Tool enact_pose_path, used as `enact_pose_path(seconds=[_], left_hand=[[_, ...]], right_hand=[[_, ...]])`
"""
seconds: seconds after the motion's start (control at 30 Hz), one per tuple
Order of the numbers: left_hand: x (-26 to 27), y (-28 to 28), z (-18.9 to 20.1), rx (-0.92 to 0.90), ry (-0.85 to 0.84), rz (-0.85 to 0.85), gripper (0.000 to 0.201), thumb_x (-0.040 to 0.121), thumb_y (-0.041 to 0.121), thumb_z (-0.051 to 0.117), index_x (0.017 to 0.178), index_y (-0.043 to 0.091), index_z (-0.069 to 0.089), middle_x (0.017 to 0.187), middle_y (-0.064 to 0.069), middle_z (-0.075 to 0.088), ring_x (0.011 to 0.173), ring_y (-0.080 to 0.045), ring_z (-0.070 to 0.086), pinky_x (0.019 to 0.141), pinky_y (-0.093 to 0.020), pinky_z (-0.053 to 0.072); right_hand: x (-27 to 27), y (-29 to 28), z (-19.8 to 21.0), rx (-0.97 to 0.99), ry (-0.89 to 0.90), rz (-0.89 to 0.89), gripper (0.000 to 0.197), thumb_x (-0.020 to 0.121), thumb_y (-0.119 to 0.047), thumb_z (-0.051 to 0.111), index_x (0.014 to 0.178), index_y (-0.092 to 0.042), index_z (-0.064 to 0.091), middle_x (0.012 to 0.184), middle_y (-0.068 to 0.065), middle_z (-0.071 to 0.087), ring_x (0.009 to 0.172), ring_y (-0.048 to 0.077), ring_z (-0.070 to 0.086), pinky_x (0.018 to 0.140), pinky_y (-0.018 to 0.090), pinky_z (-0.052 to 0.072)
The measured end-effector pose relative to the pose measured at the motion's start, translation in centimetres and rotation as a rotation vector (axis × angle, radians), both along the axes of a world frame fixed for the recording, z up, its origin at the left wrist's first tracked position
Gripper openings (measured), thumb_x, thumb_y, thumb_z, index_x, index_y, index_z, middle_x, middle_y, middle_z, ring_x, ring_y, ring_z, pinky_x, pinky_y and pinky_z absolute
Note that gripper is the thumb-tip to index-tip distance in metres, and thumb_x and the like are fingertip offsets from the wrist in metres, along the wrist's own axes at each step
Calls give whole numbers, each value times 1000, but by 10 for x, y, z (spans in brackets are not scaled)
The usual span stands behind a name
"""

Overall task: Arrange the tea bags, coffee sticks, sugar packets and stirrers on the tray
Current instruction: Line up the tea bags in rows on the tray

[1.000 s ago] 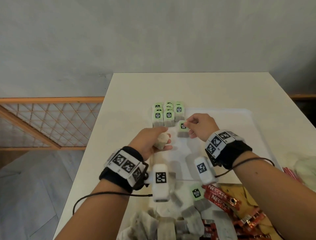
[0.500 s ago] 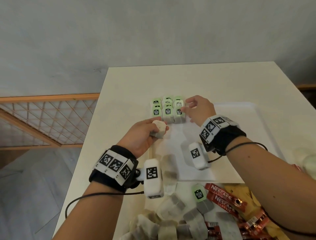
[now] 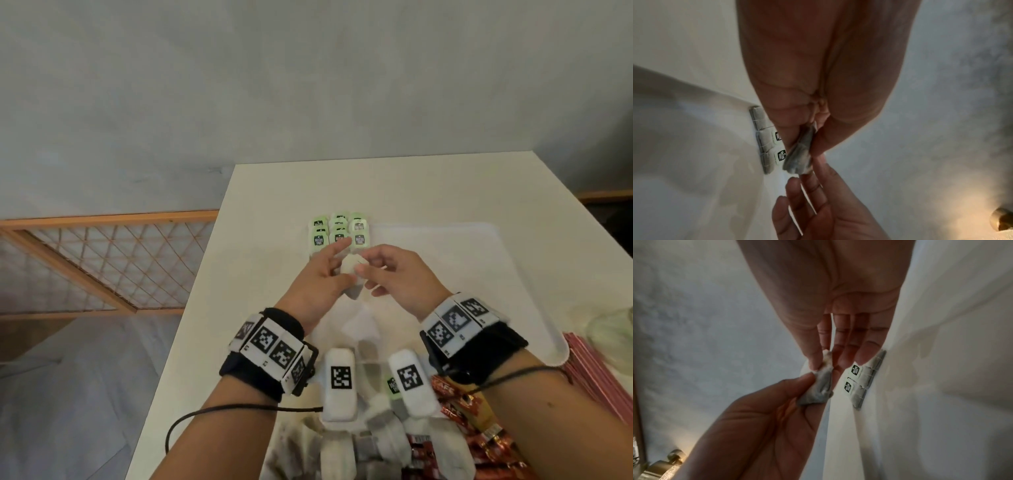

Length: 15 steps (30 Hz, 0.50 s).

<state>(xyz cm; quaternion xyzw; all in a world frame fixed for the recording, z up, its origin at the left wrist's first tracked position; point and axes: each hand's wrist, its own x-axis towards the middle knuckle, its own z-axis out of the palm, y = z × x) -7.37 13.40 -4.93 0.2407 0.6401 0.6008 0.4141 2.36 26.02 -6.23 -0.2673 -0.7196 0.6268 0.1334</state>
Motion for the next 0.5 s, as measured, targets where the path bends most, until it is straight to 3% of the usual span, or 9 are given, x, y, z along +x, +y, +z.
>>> enact_pose_path(seconds=[0.17, 0.3, 0.5], left_hand=[[13, -9, 13, -10, 66, -43, 30, 96, -1, 53, 110, 23, 64, 104, -5, 67, 93, -16, 63, 88, -29, 54], [19, -16, 18, -32, 80, -68, 14, 96, 16, 60, 108, 14, 68, 97, -6, 71, 88, -17, 68, 86, -32, 58], [20, -25, 19, -89, 185, 1, 18, 88, 25, 72, 101, 12, 75, 96, -6, 76, 93, -18, 70, 73, -32, 60]], right_hand=[[11, 0, 16, -17, 27, 17, 4, 89, -9, 66, 91, -13, 66, 80, 8, 66, 59, 10, 60, 60, 25, 55], [18, -1, 28, 29, 53, 3, 10, 89, -6, 66, 99, -5, 66, 83, 12, 64, 60, 13, 60, 60, 26, 57], [30, -5, 40, 23, 99, -33, 22, 78, -5, 77, 99, -4, 71, 72, 14, 64, 59, 15, 62, 61, 24, 55]])
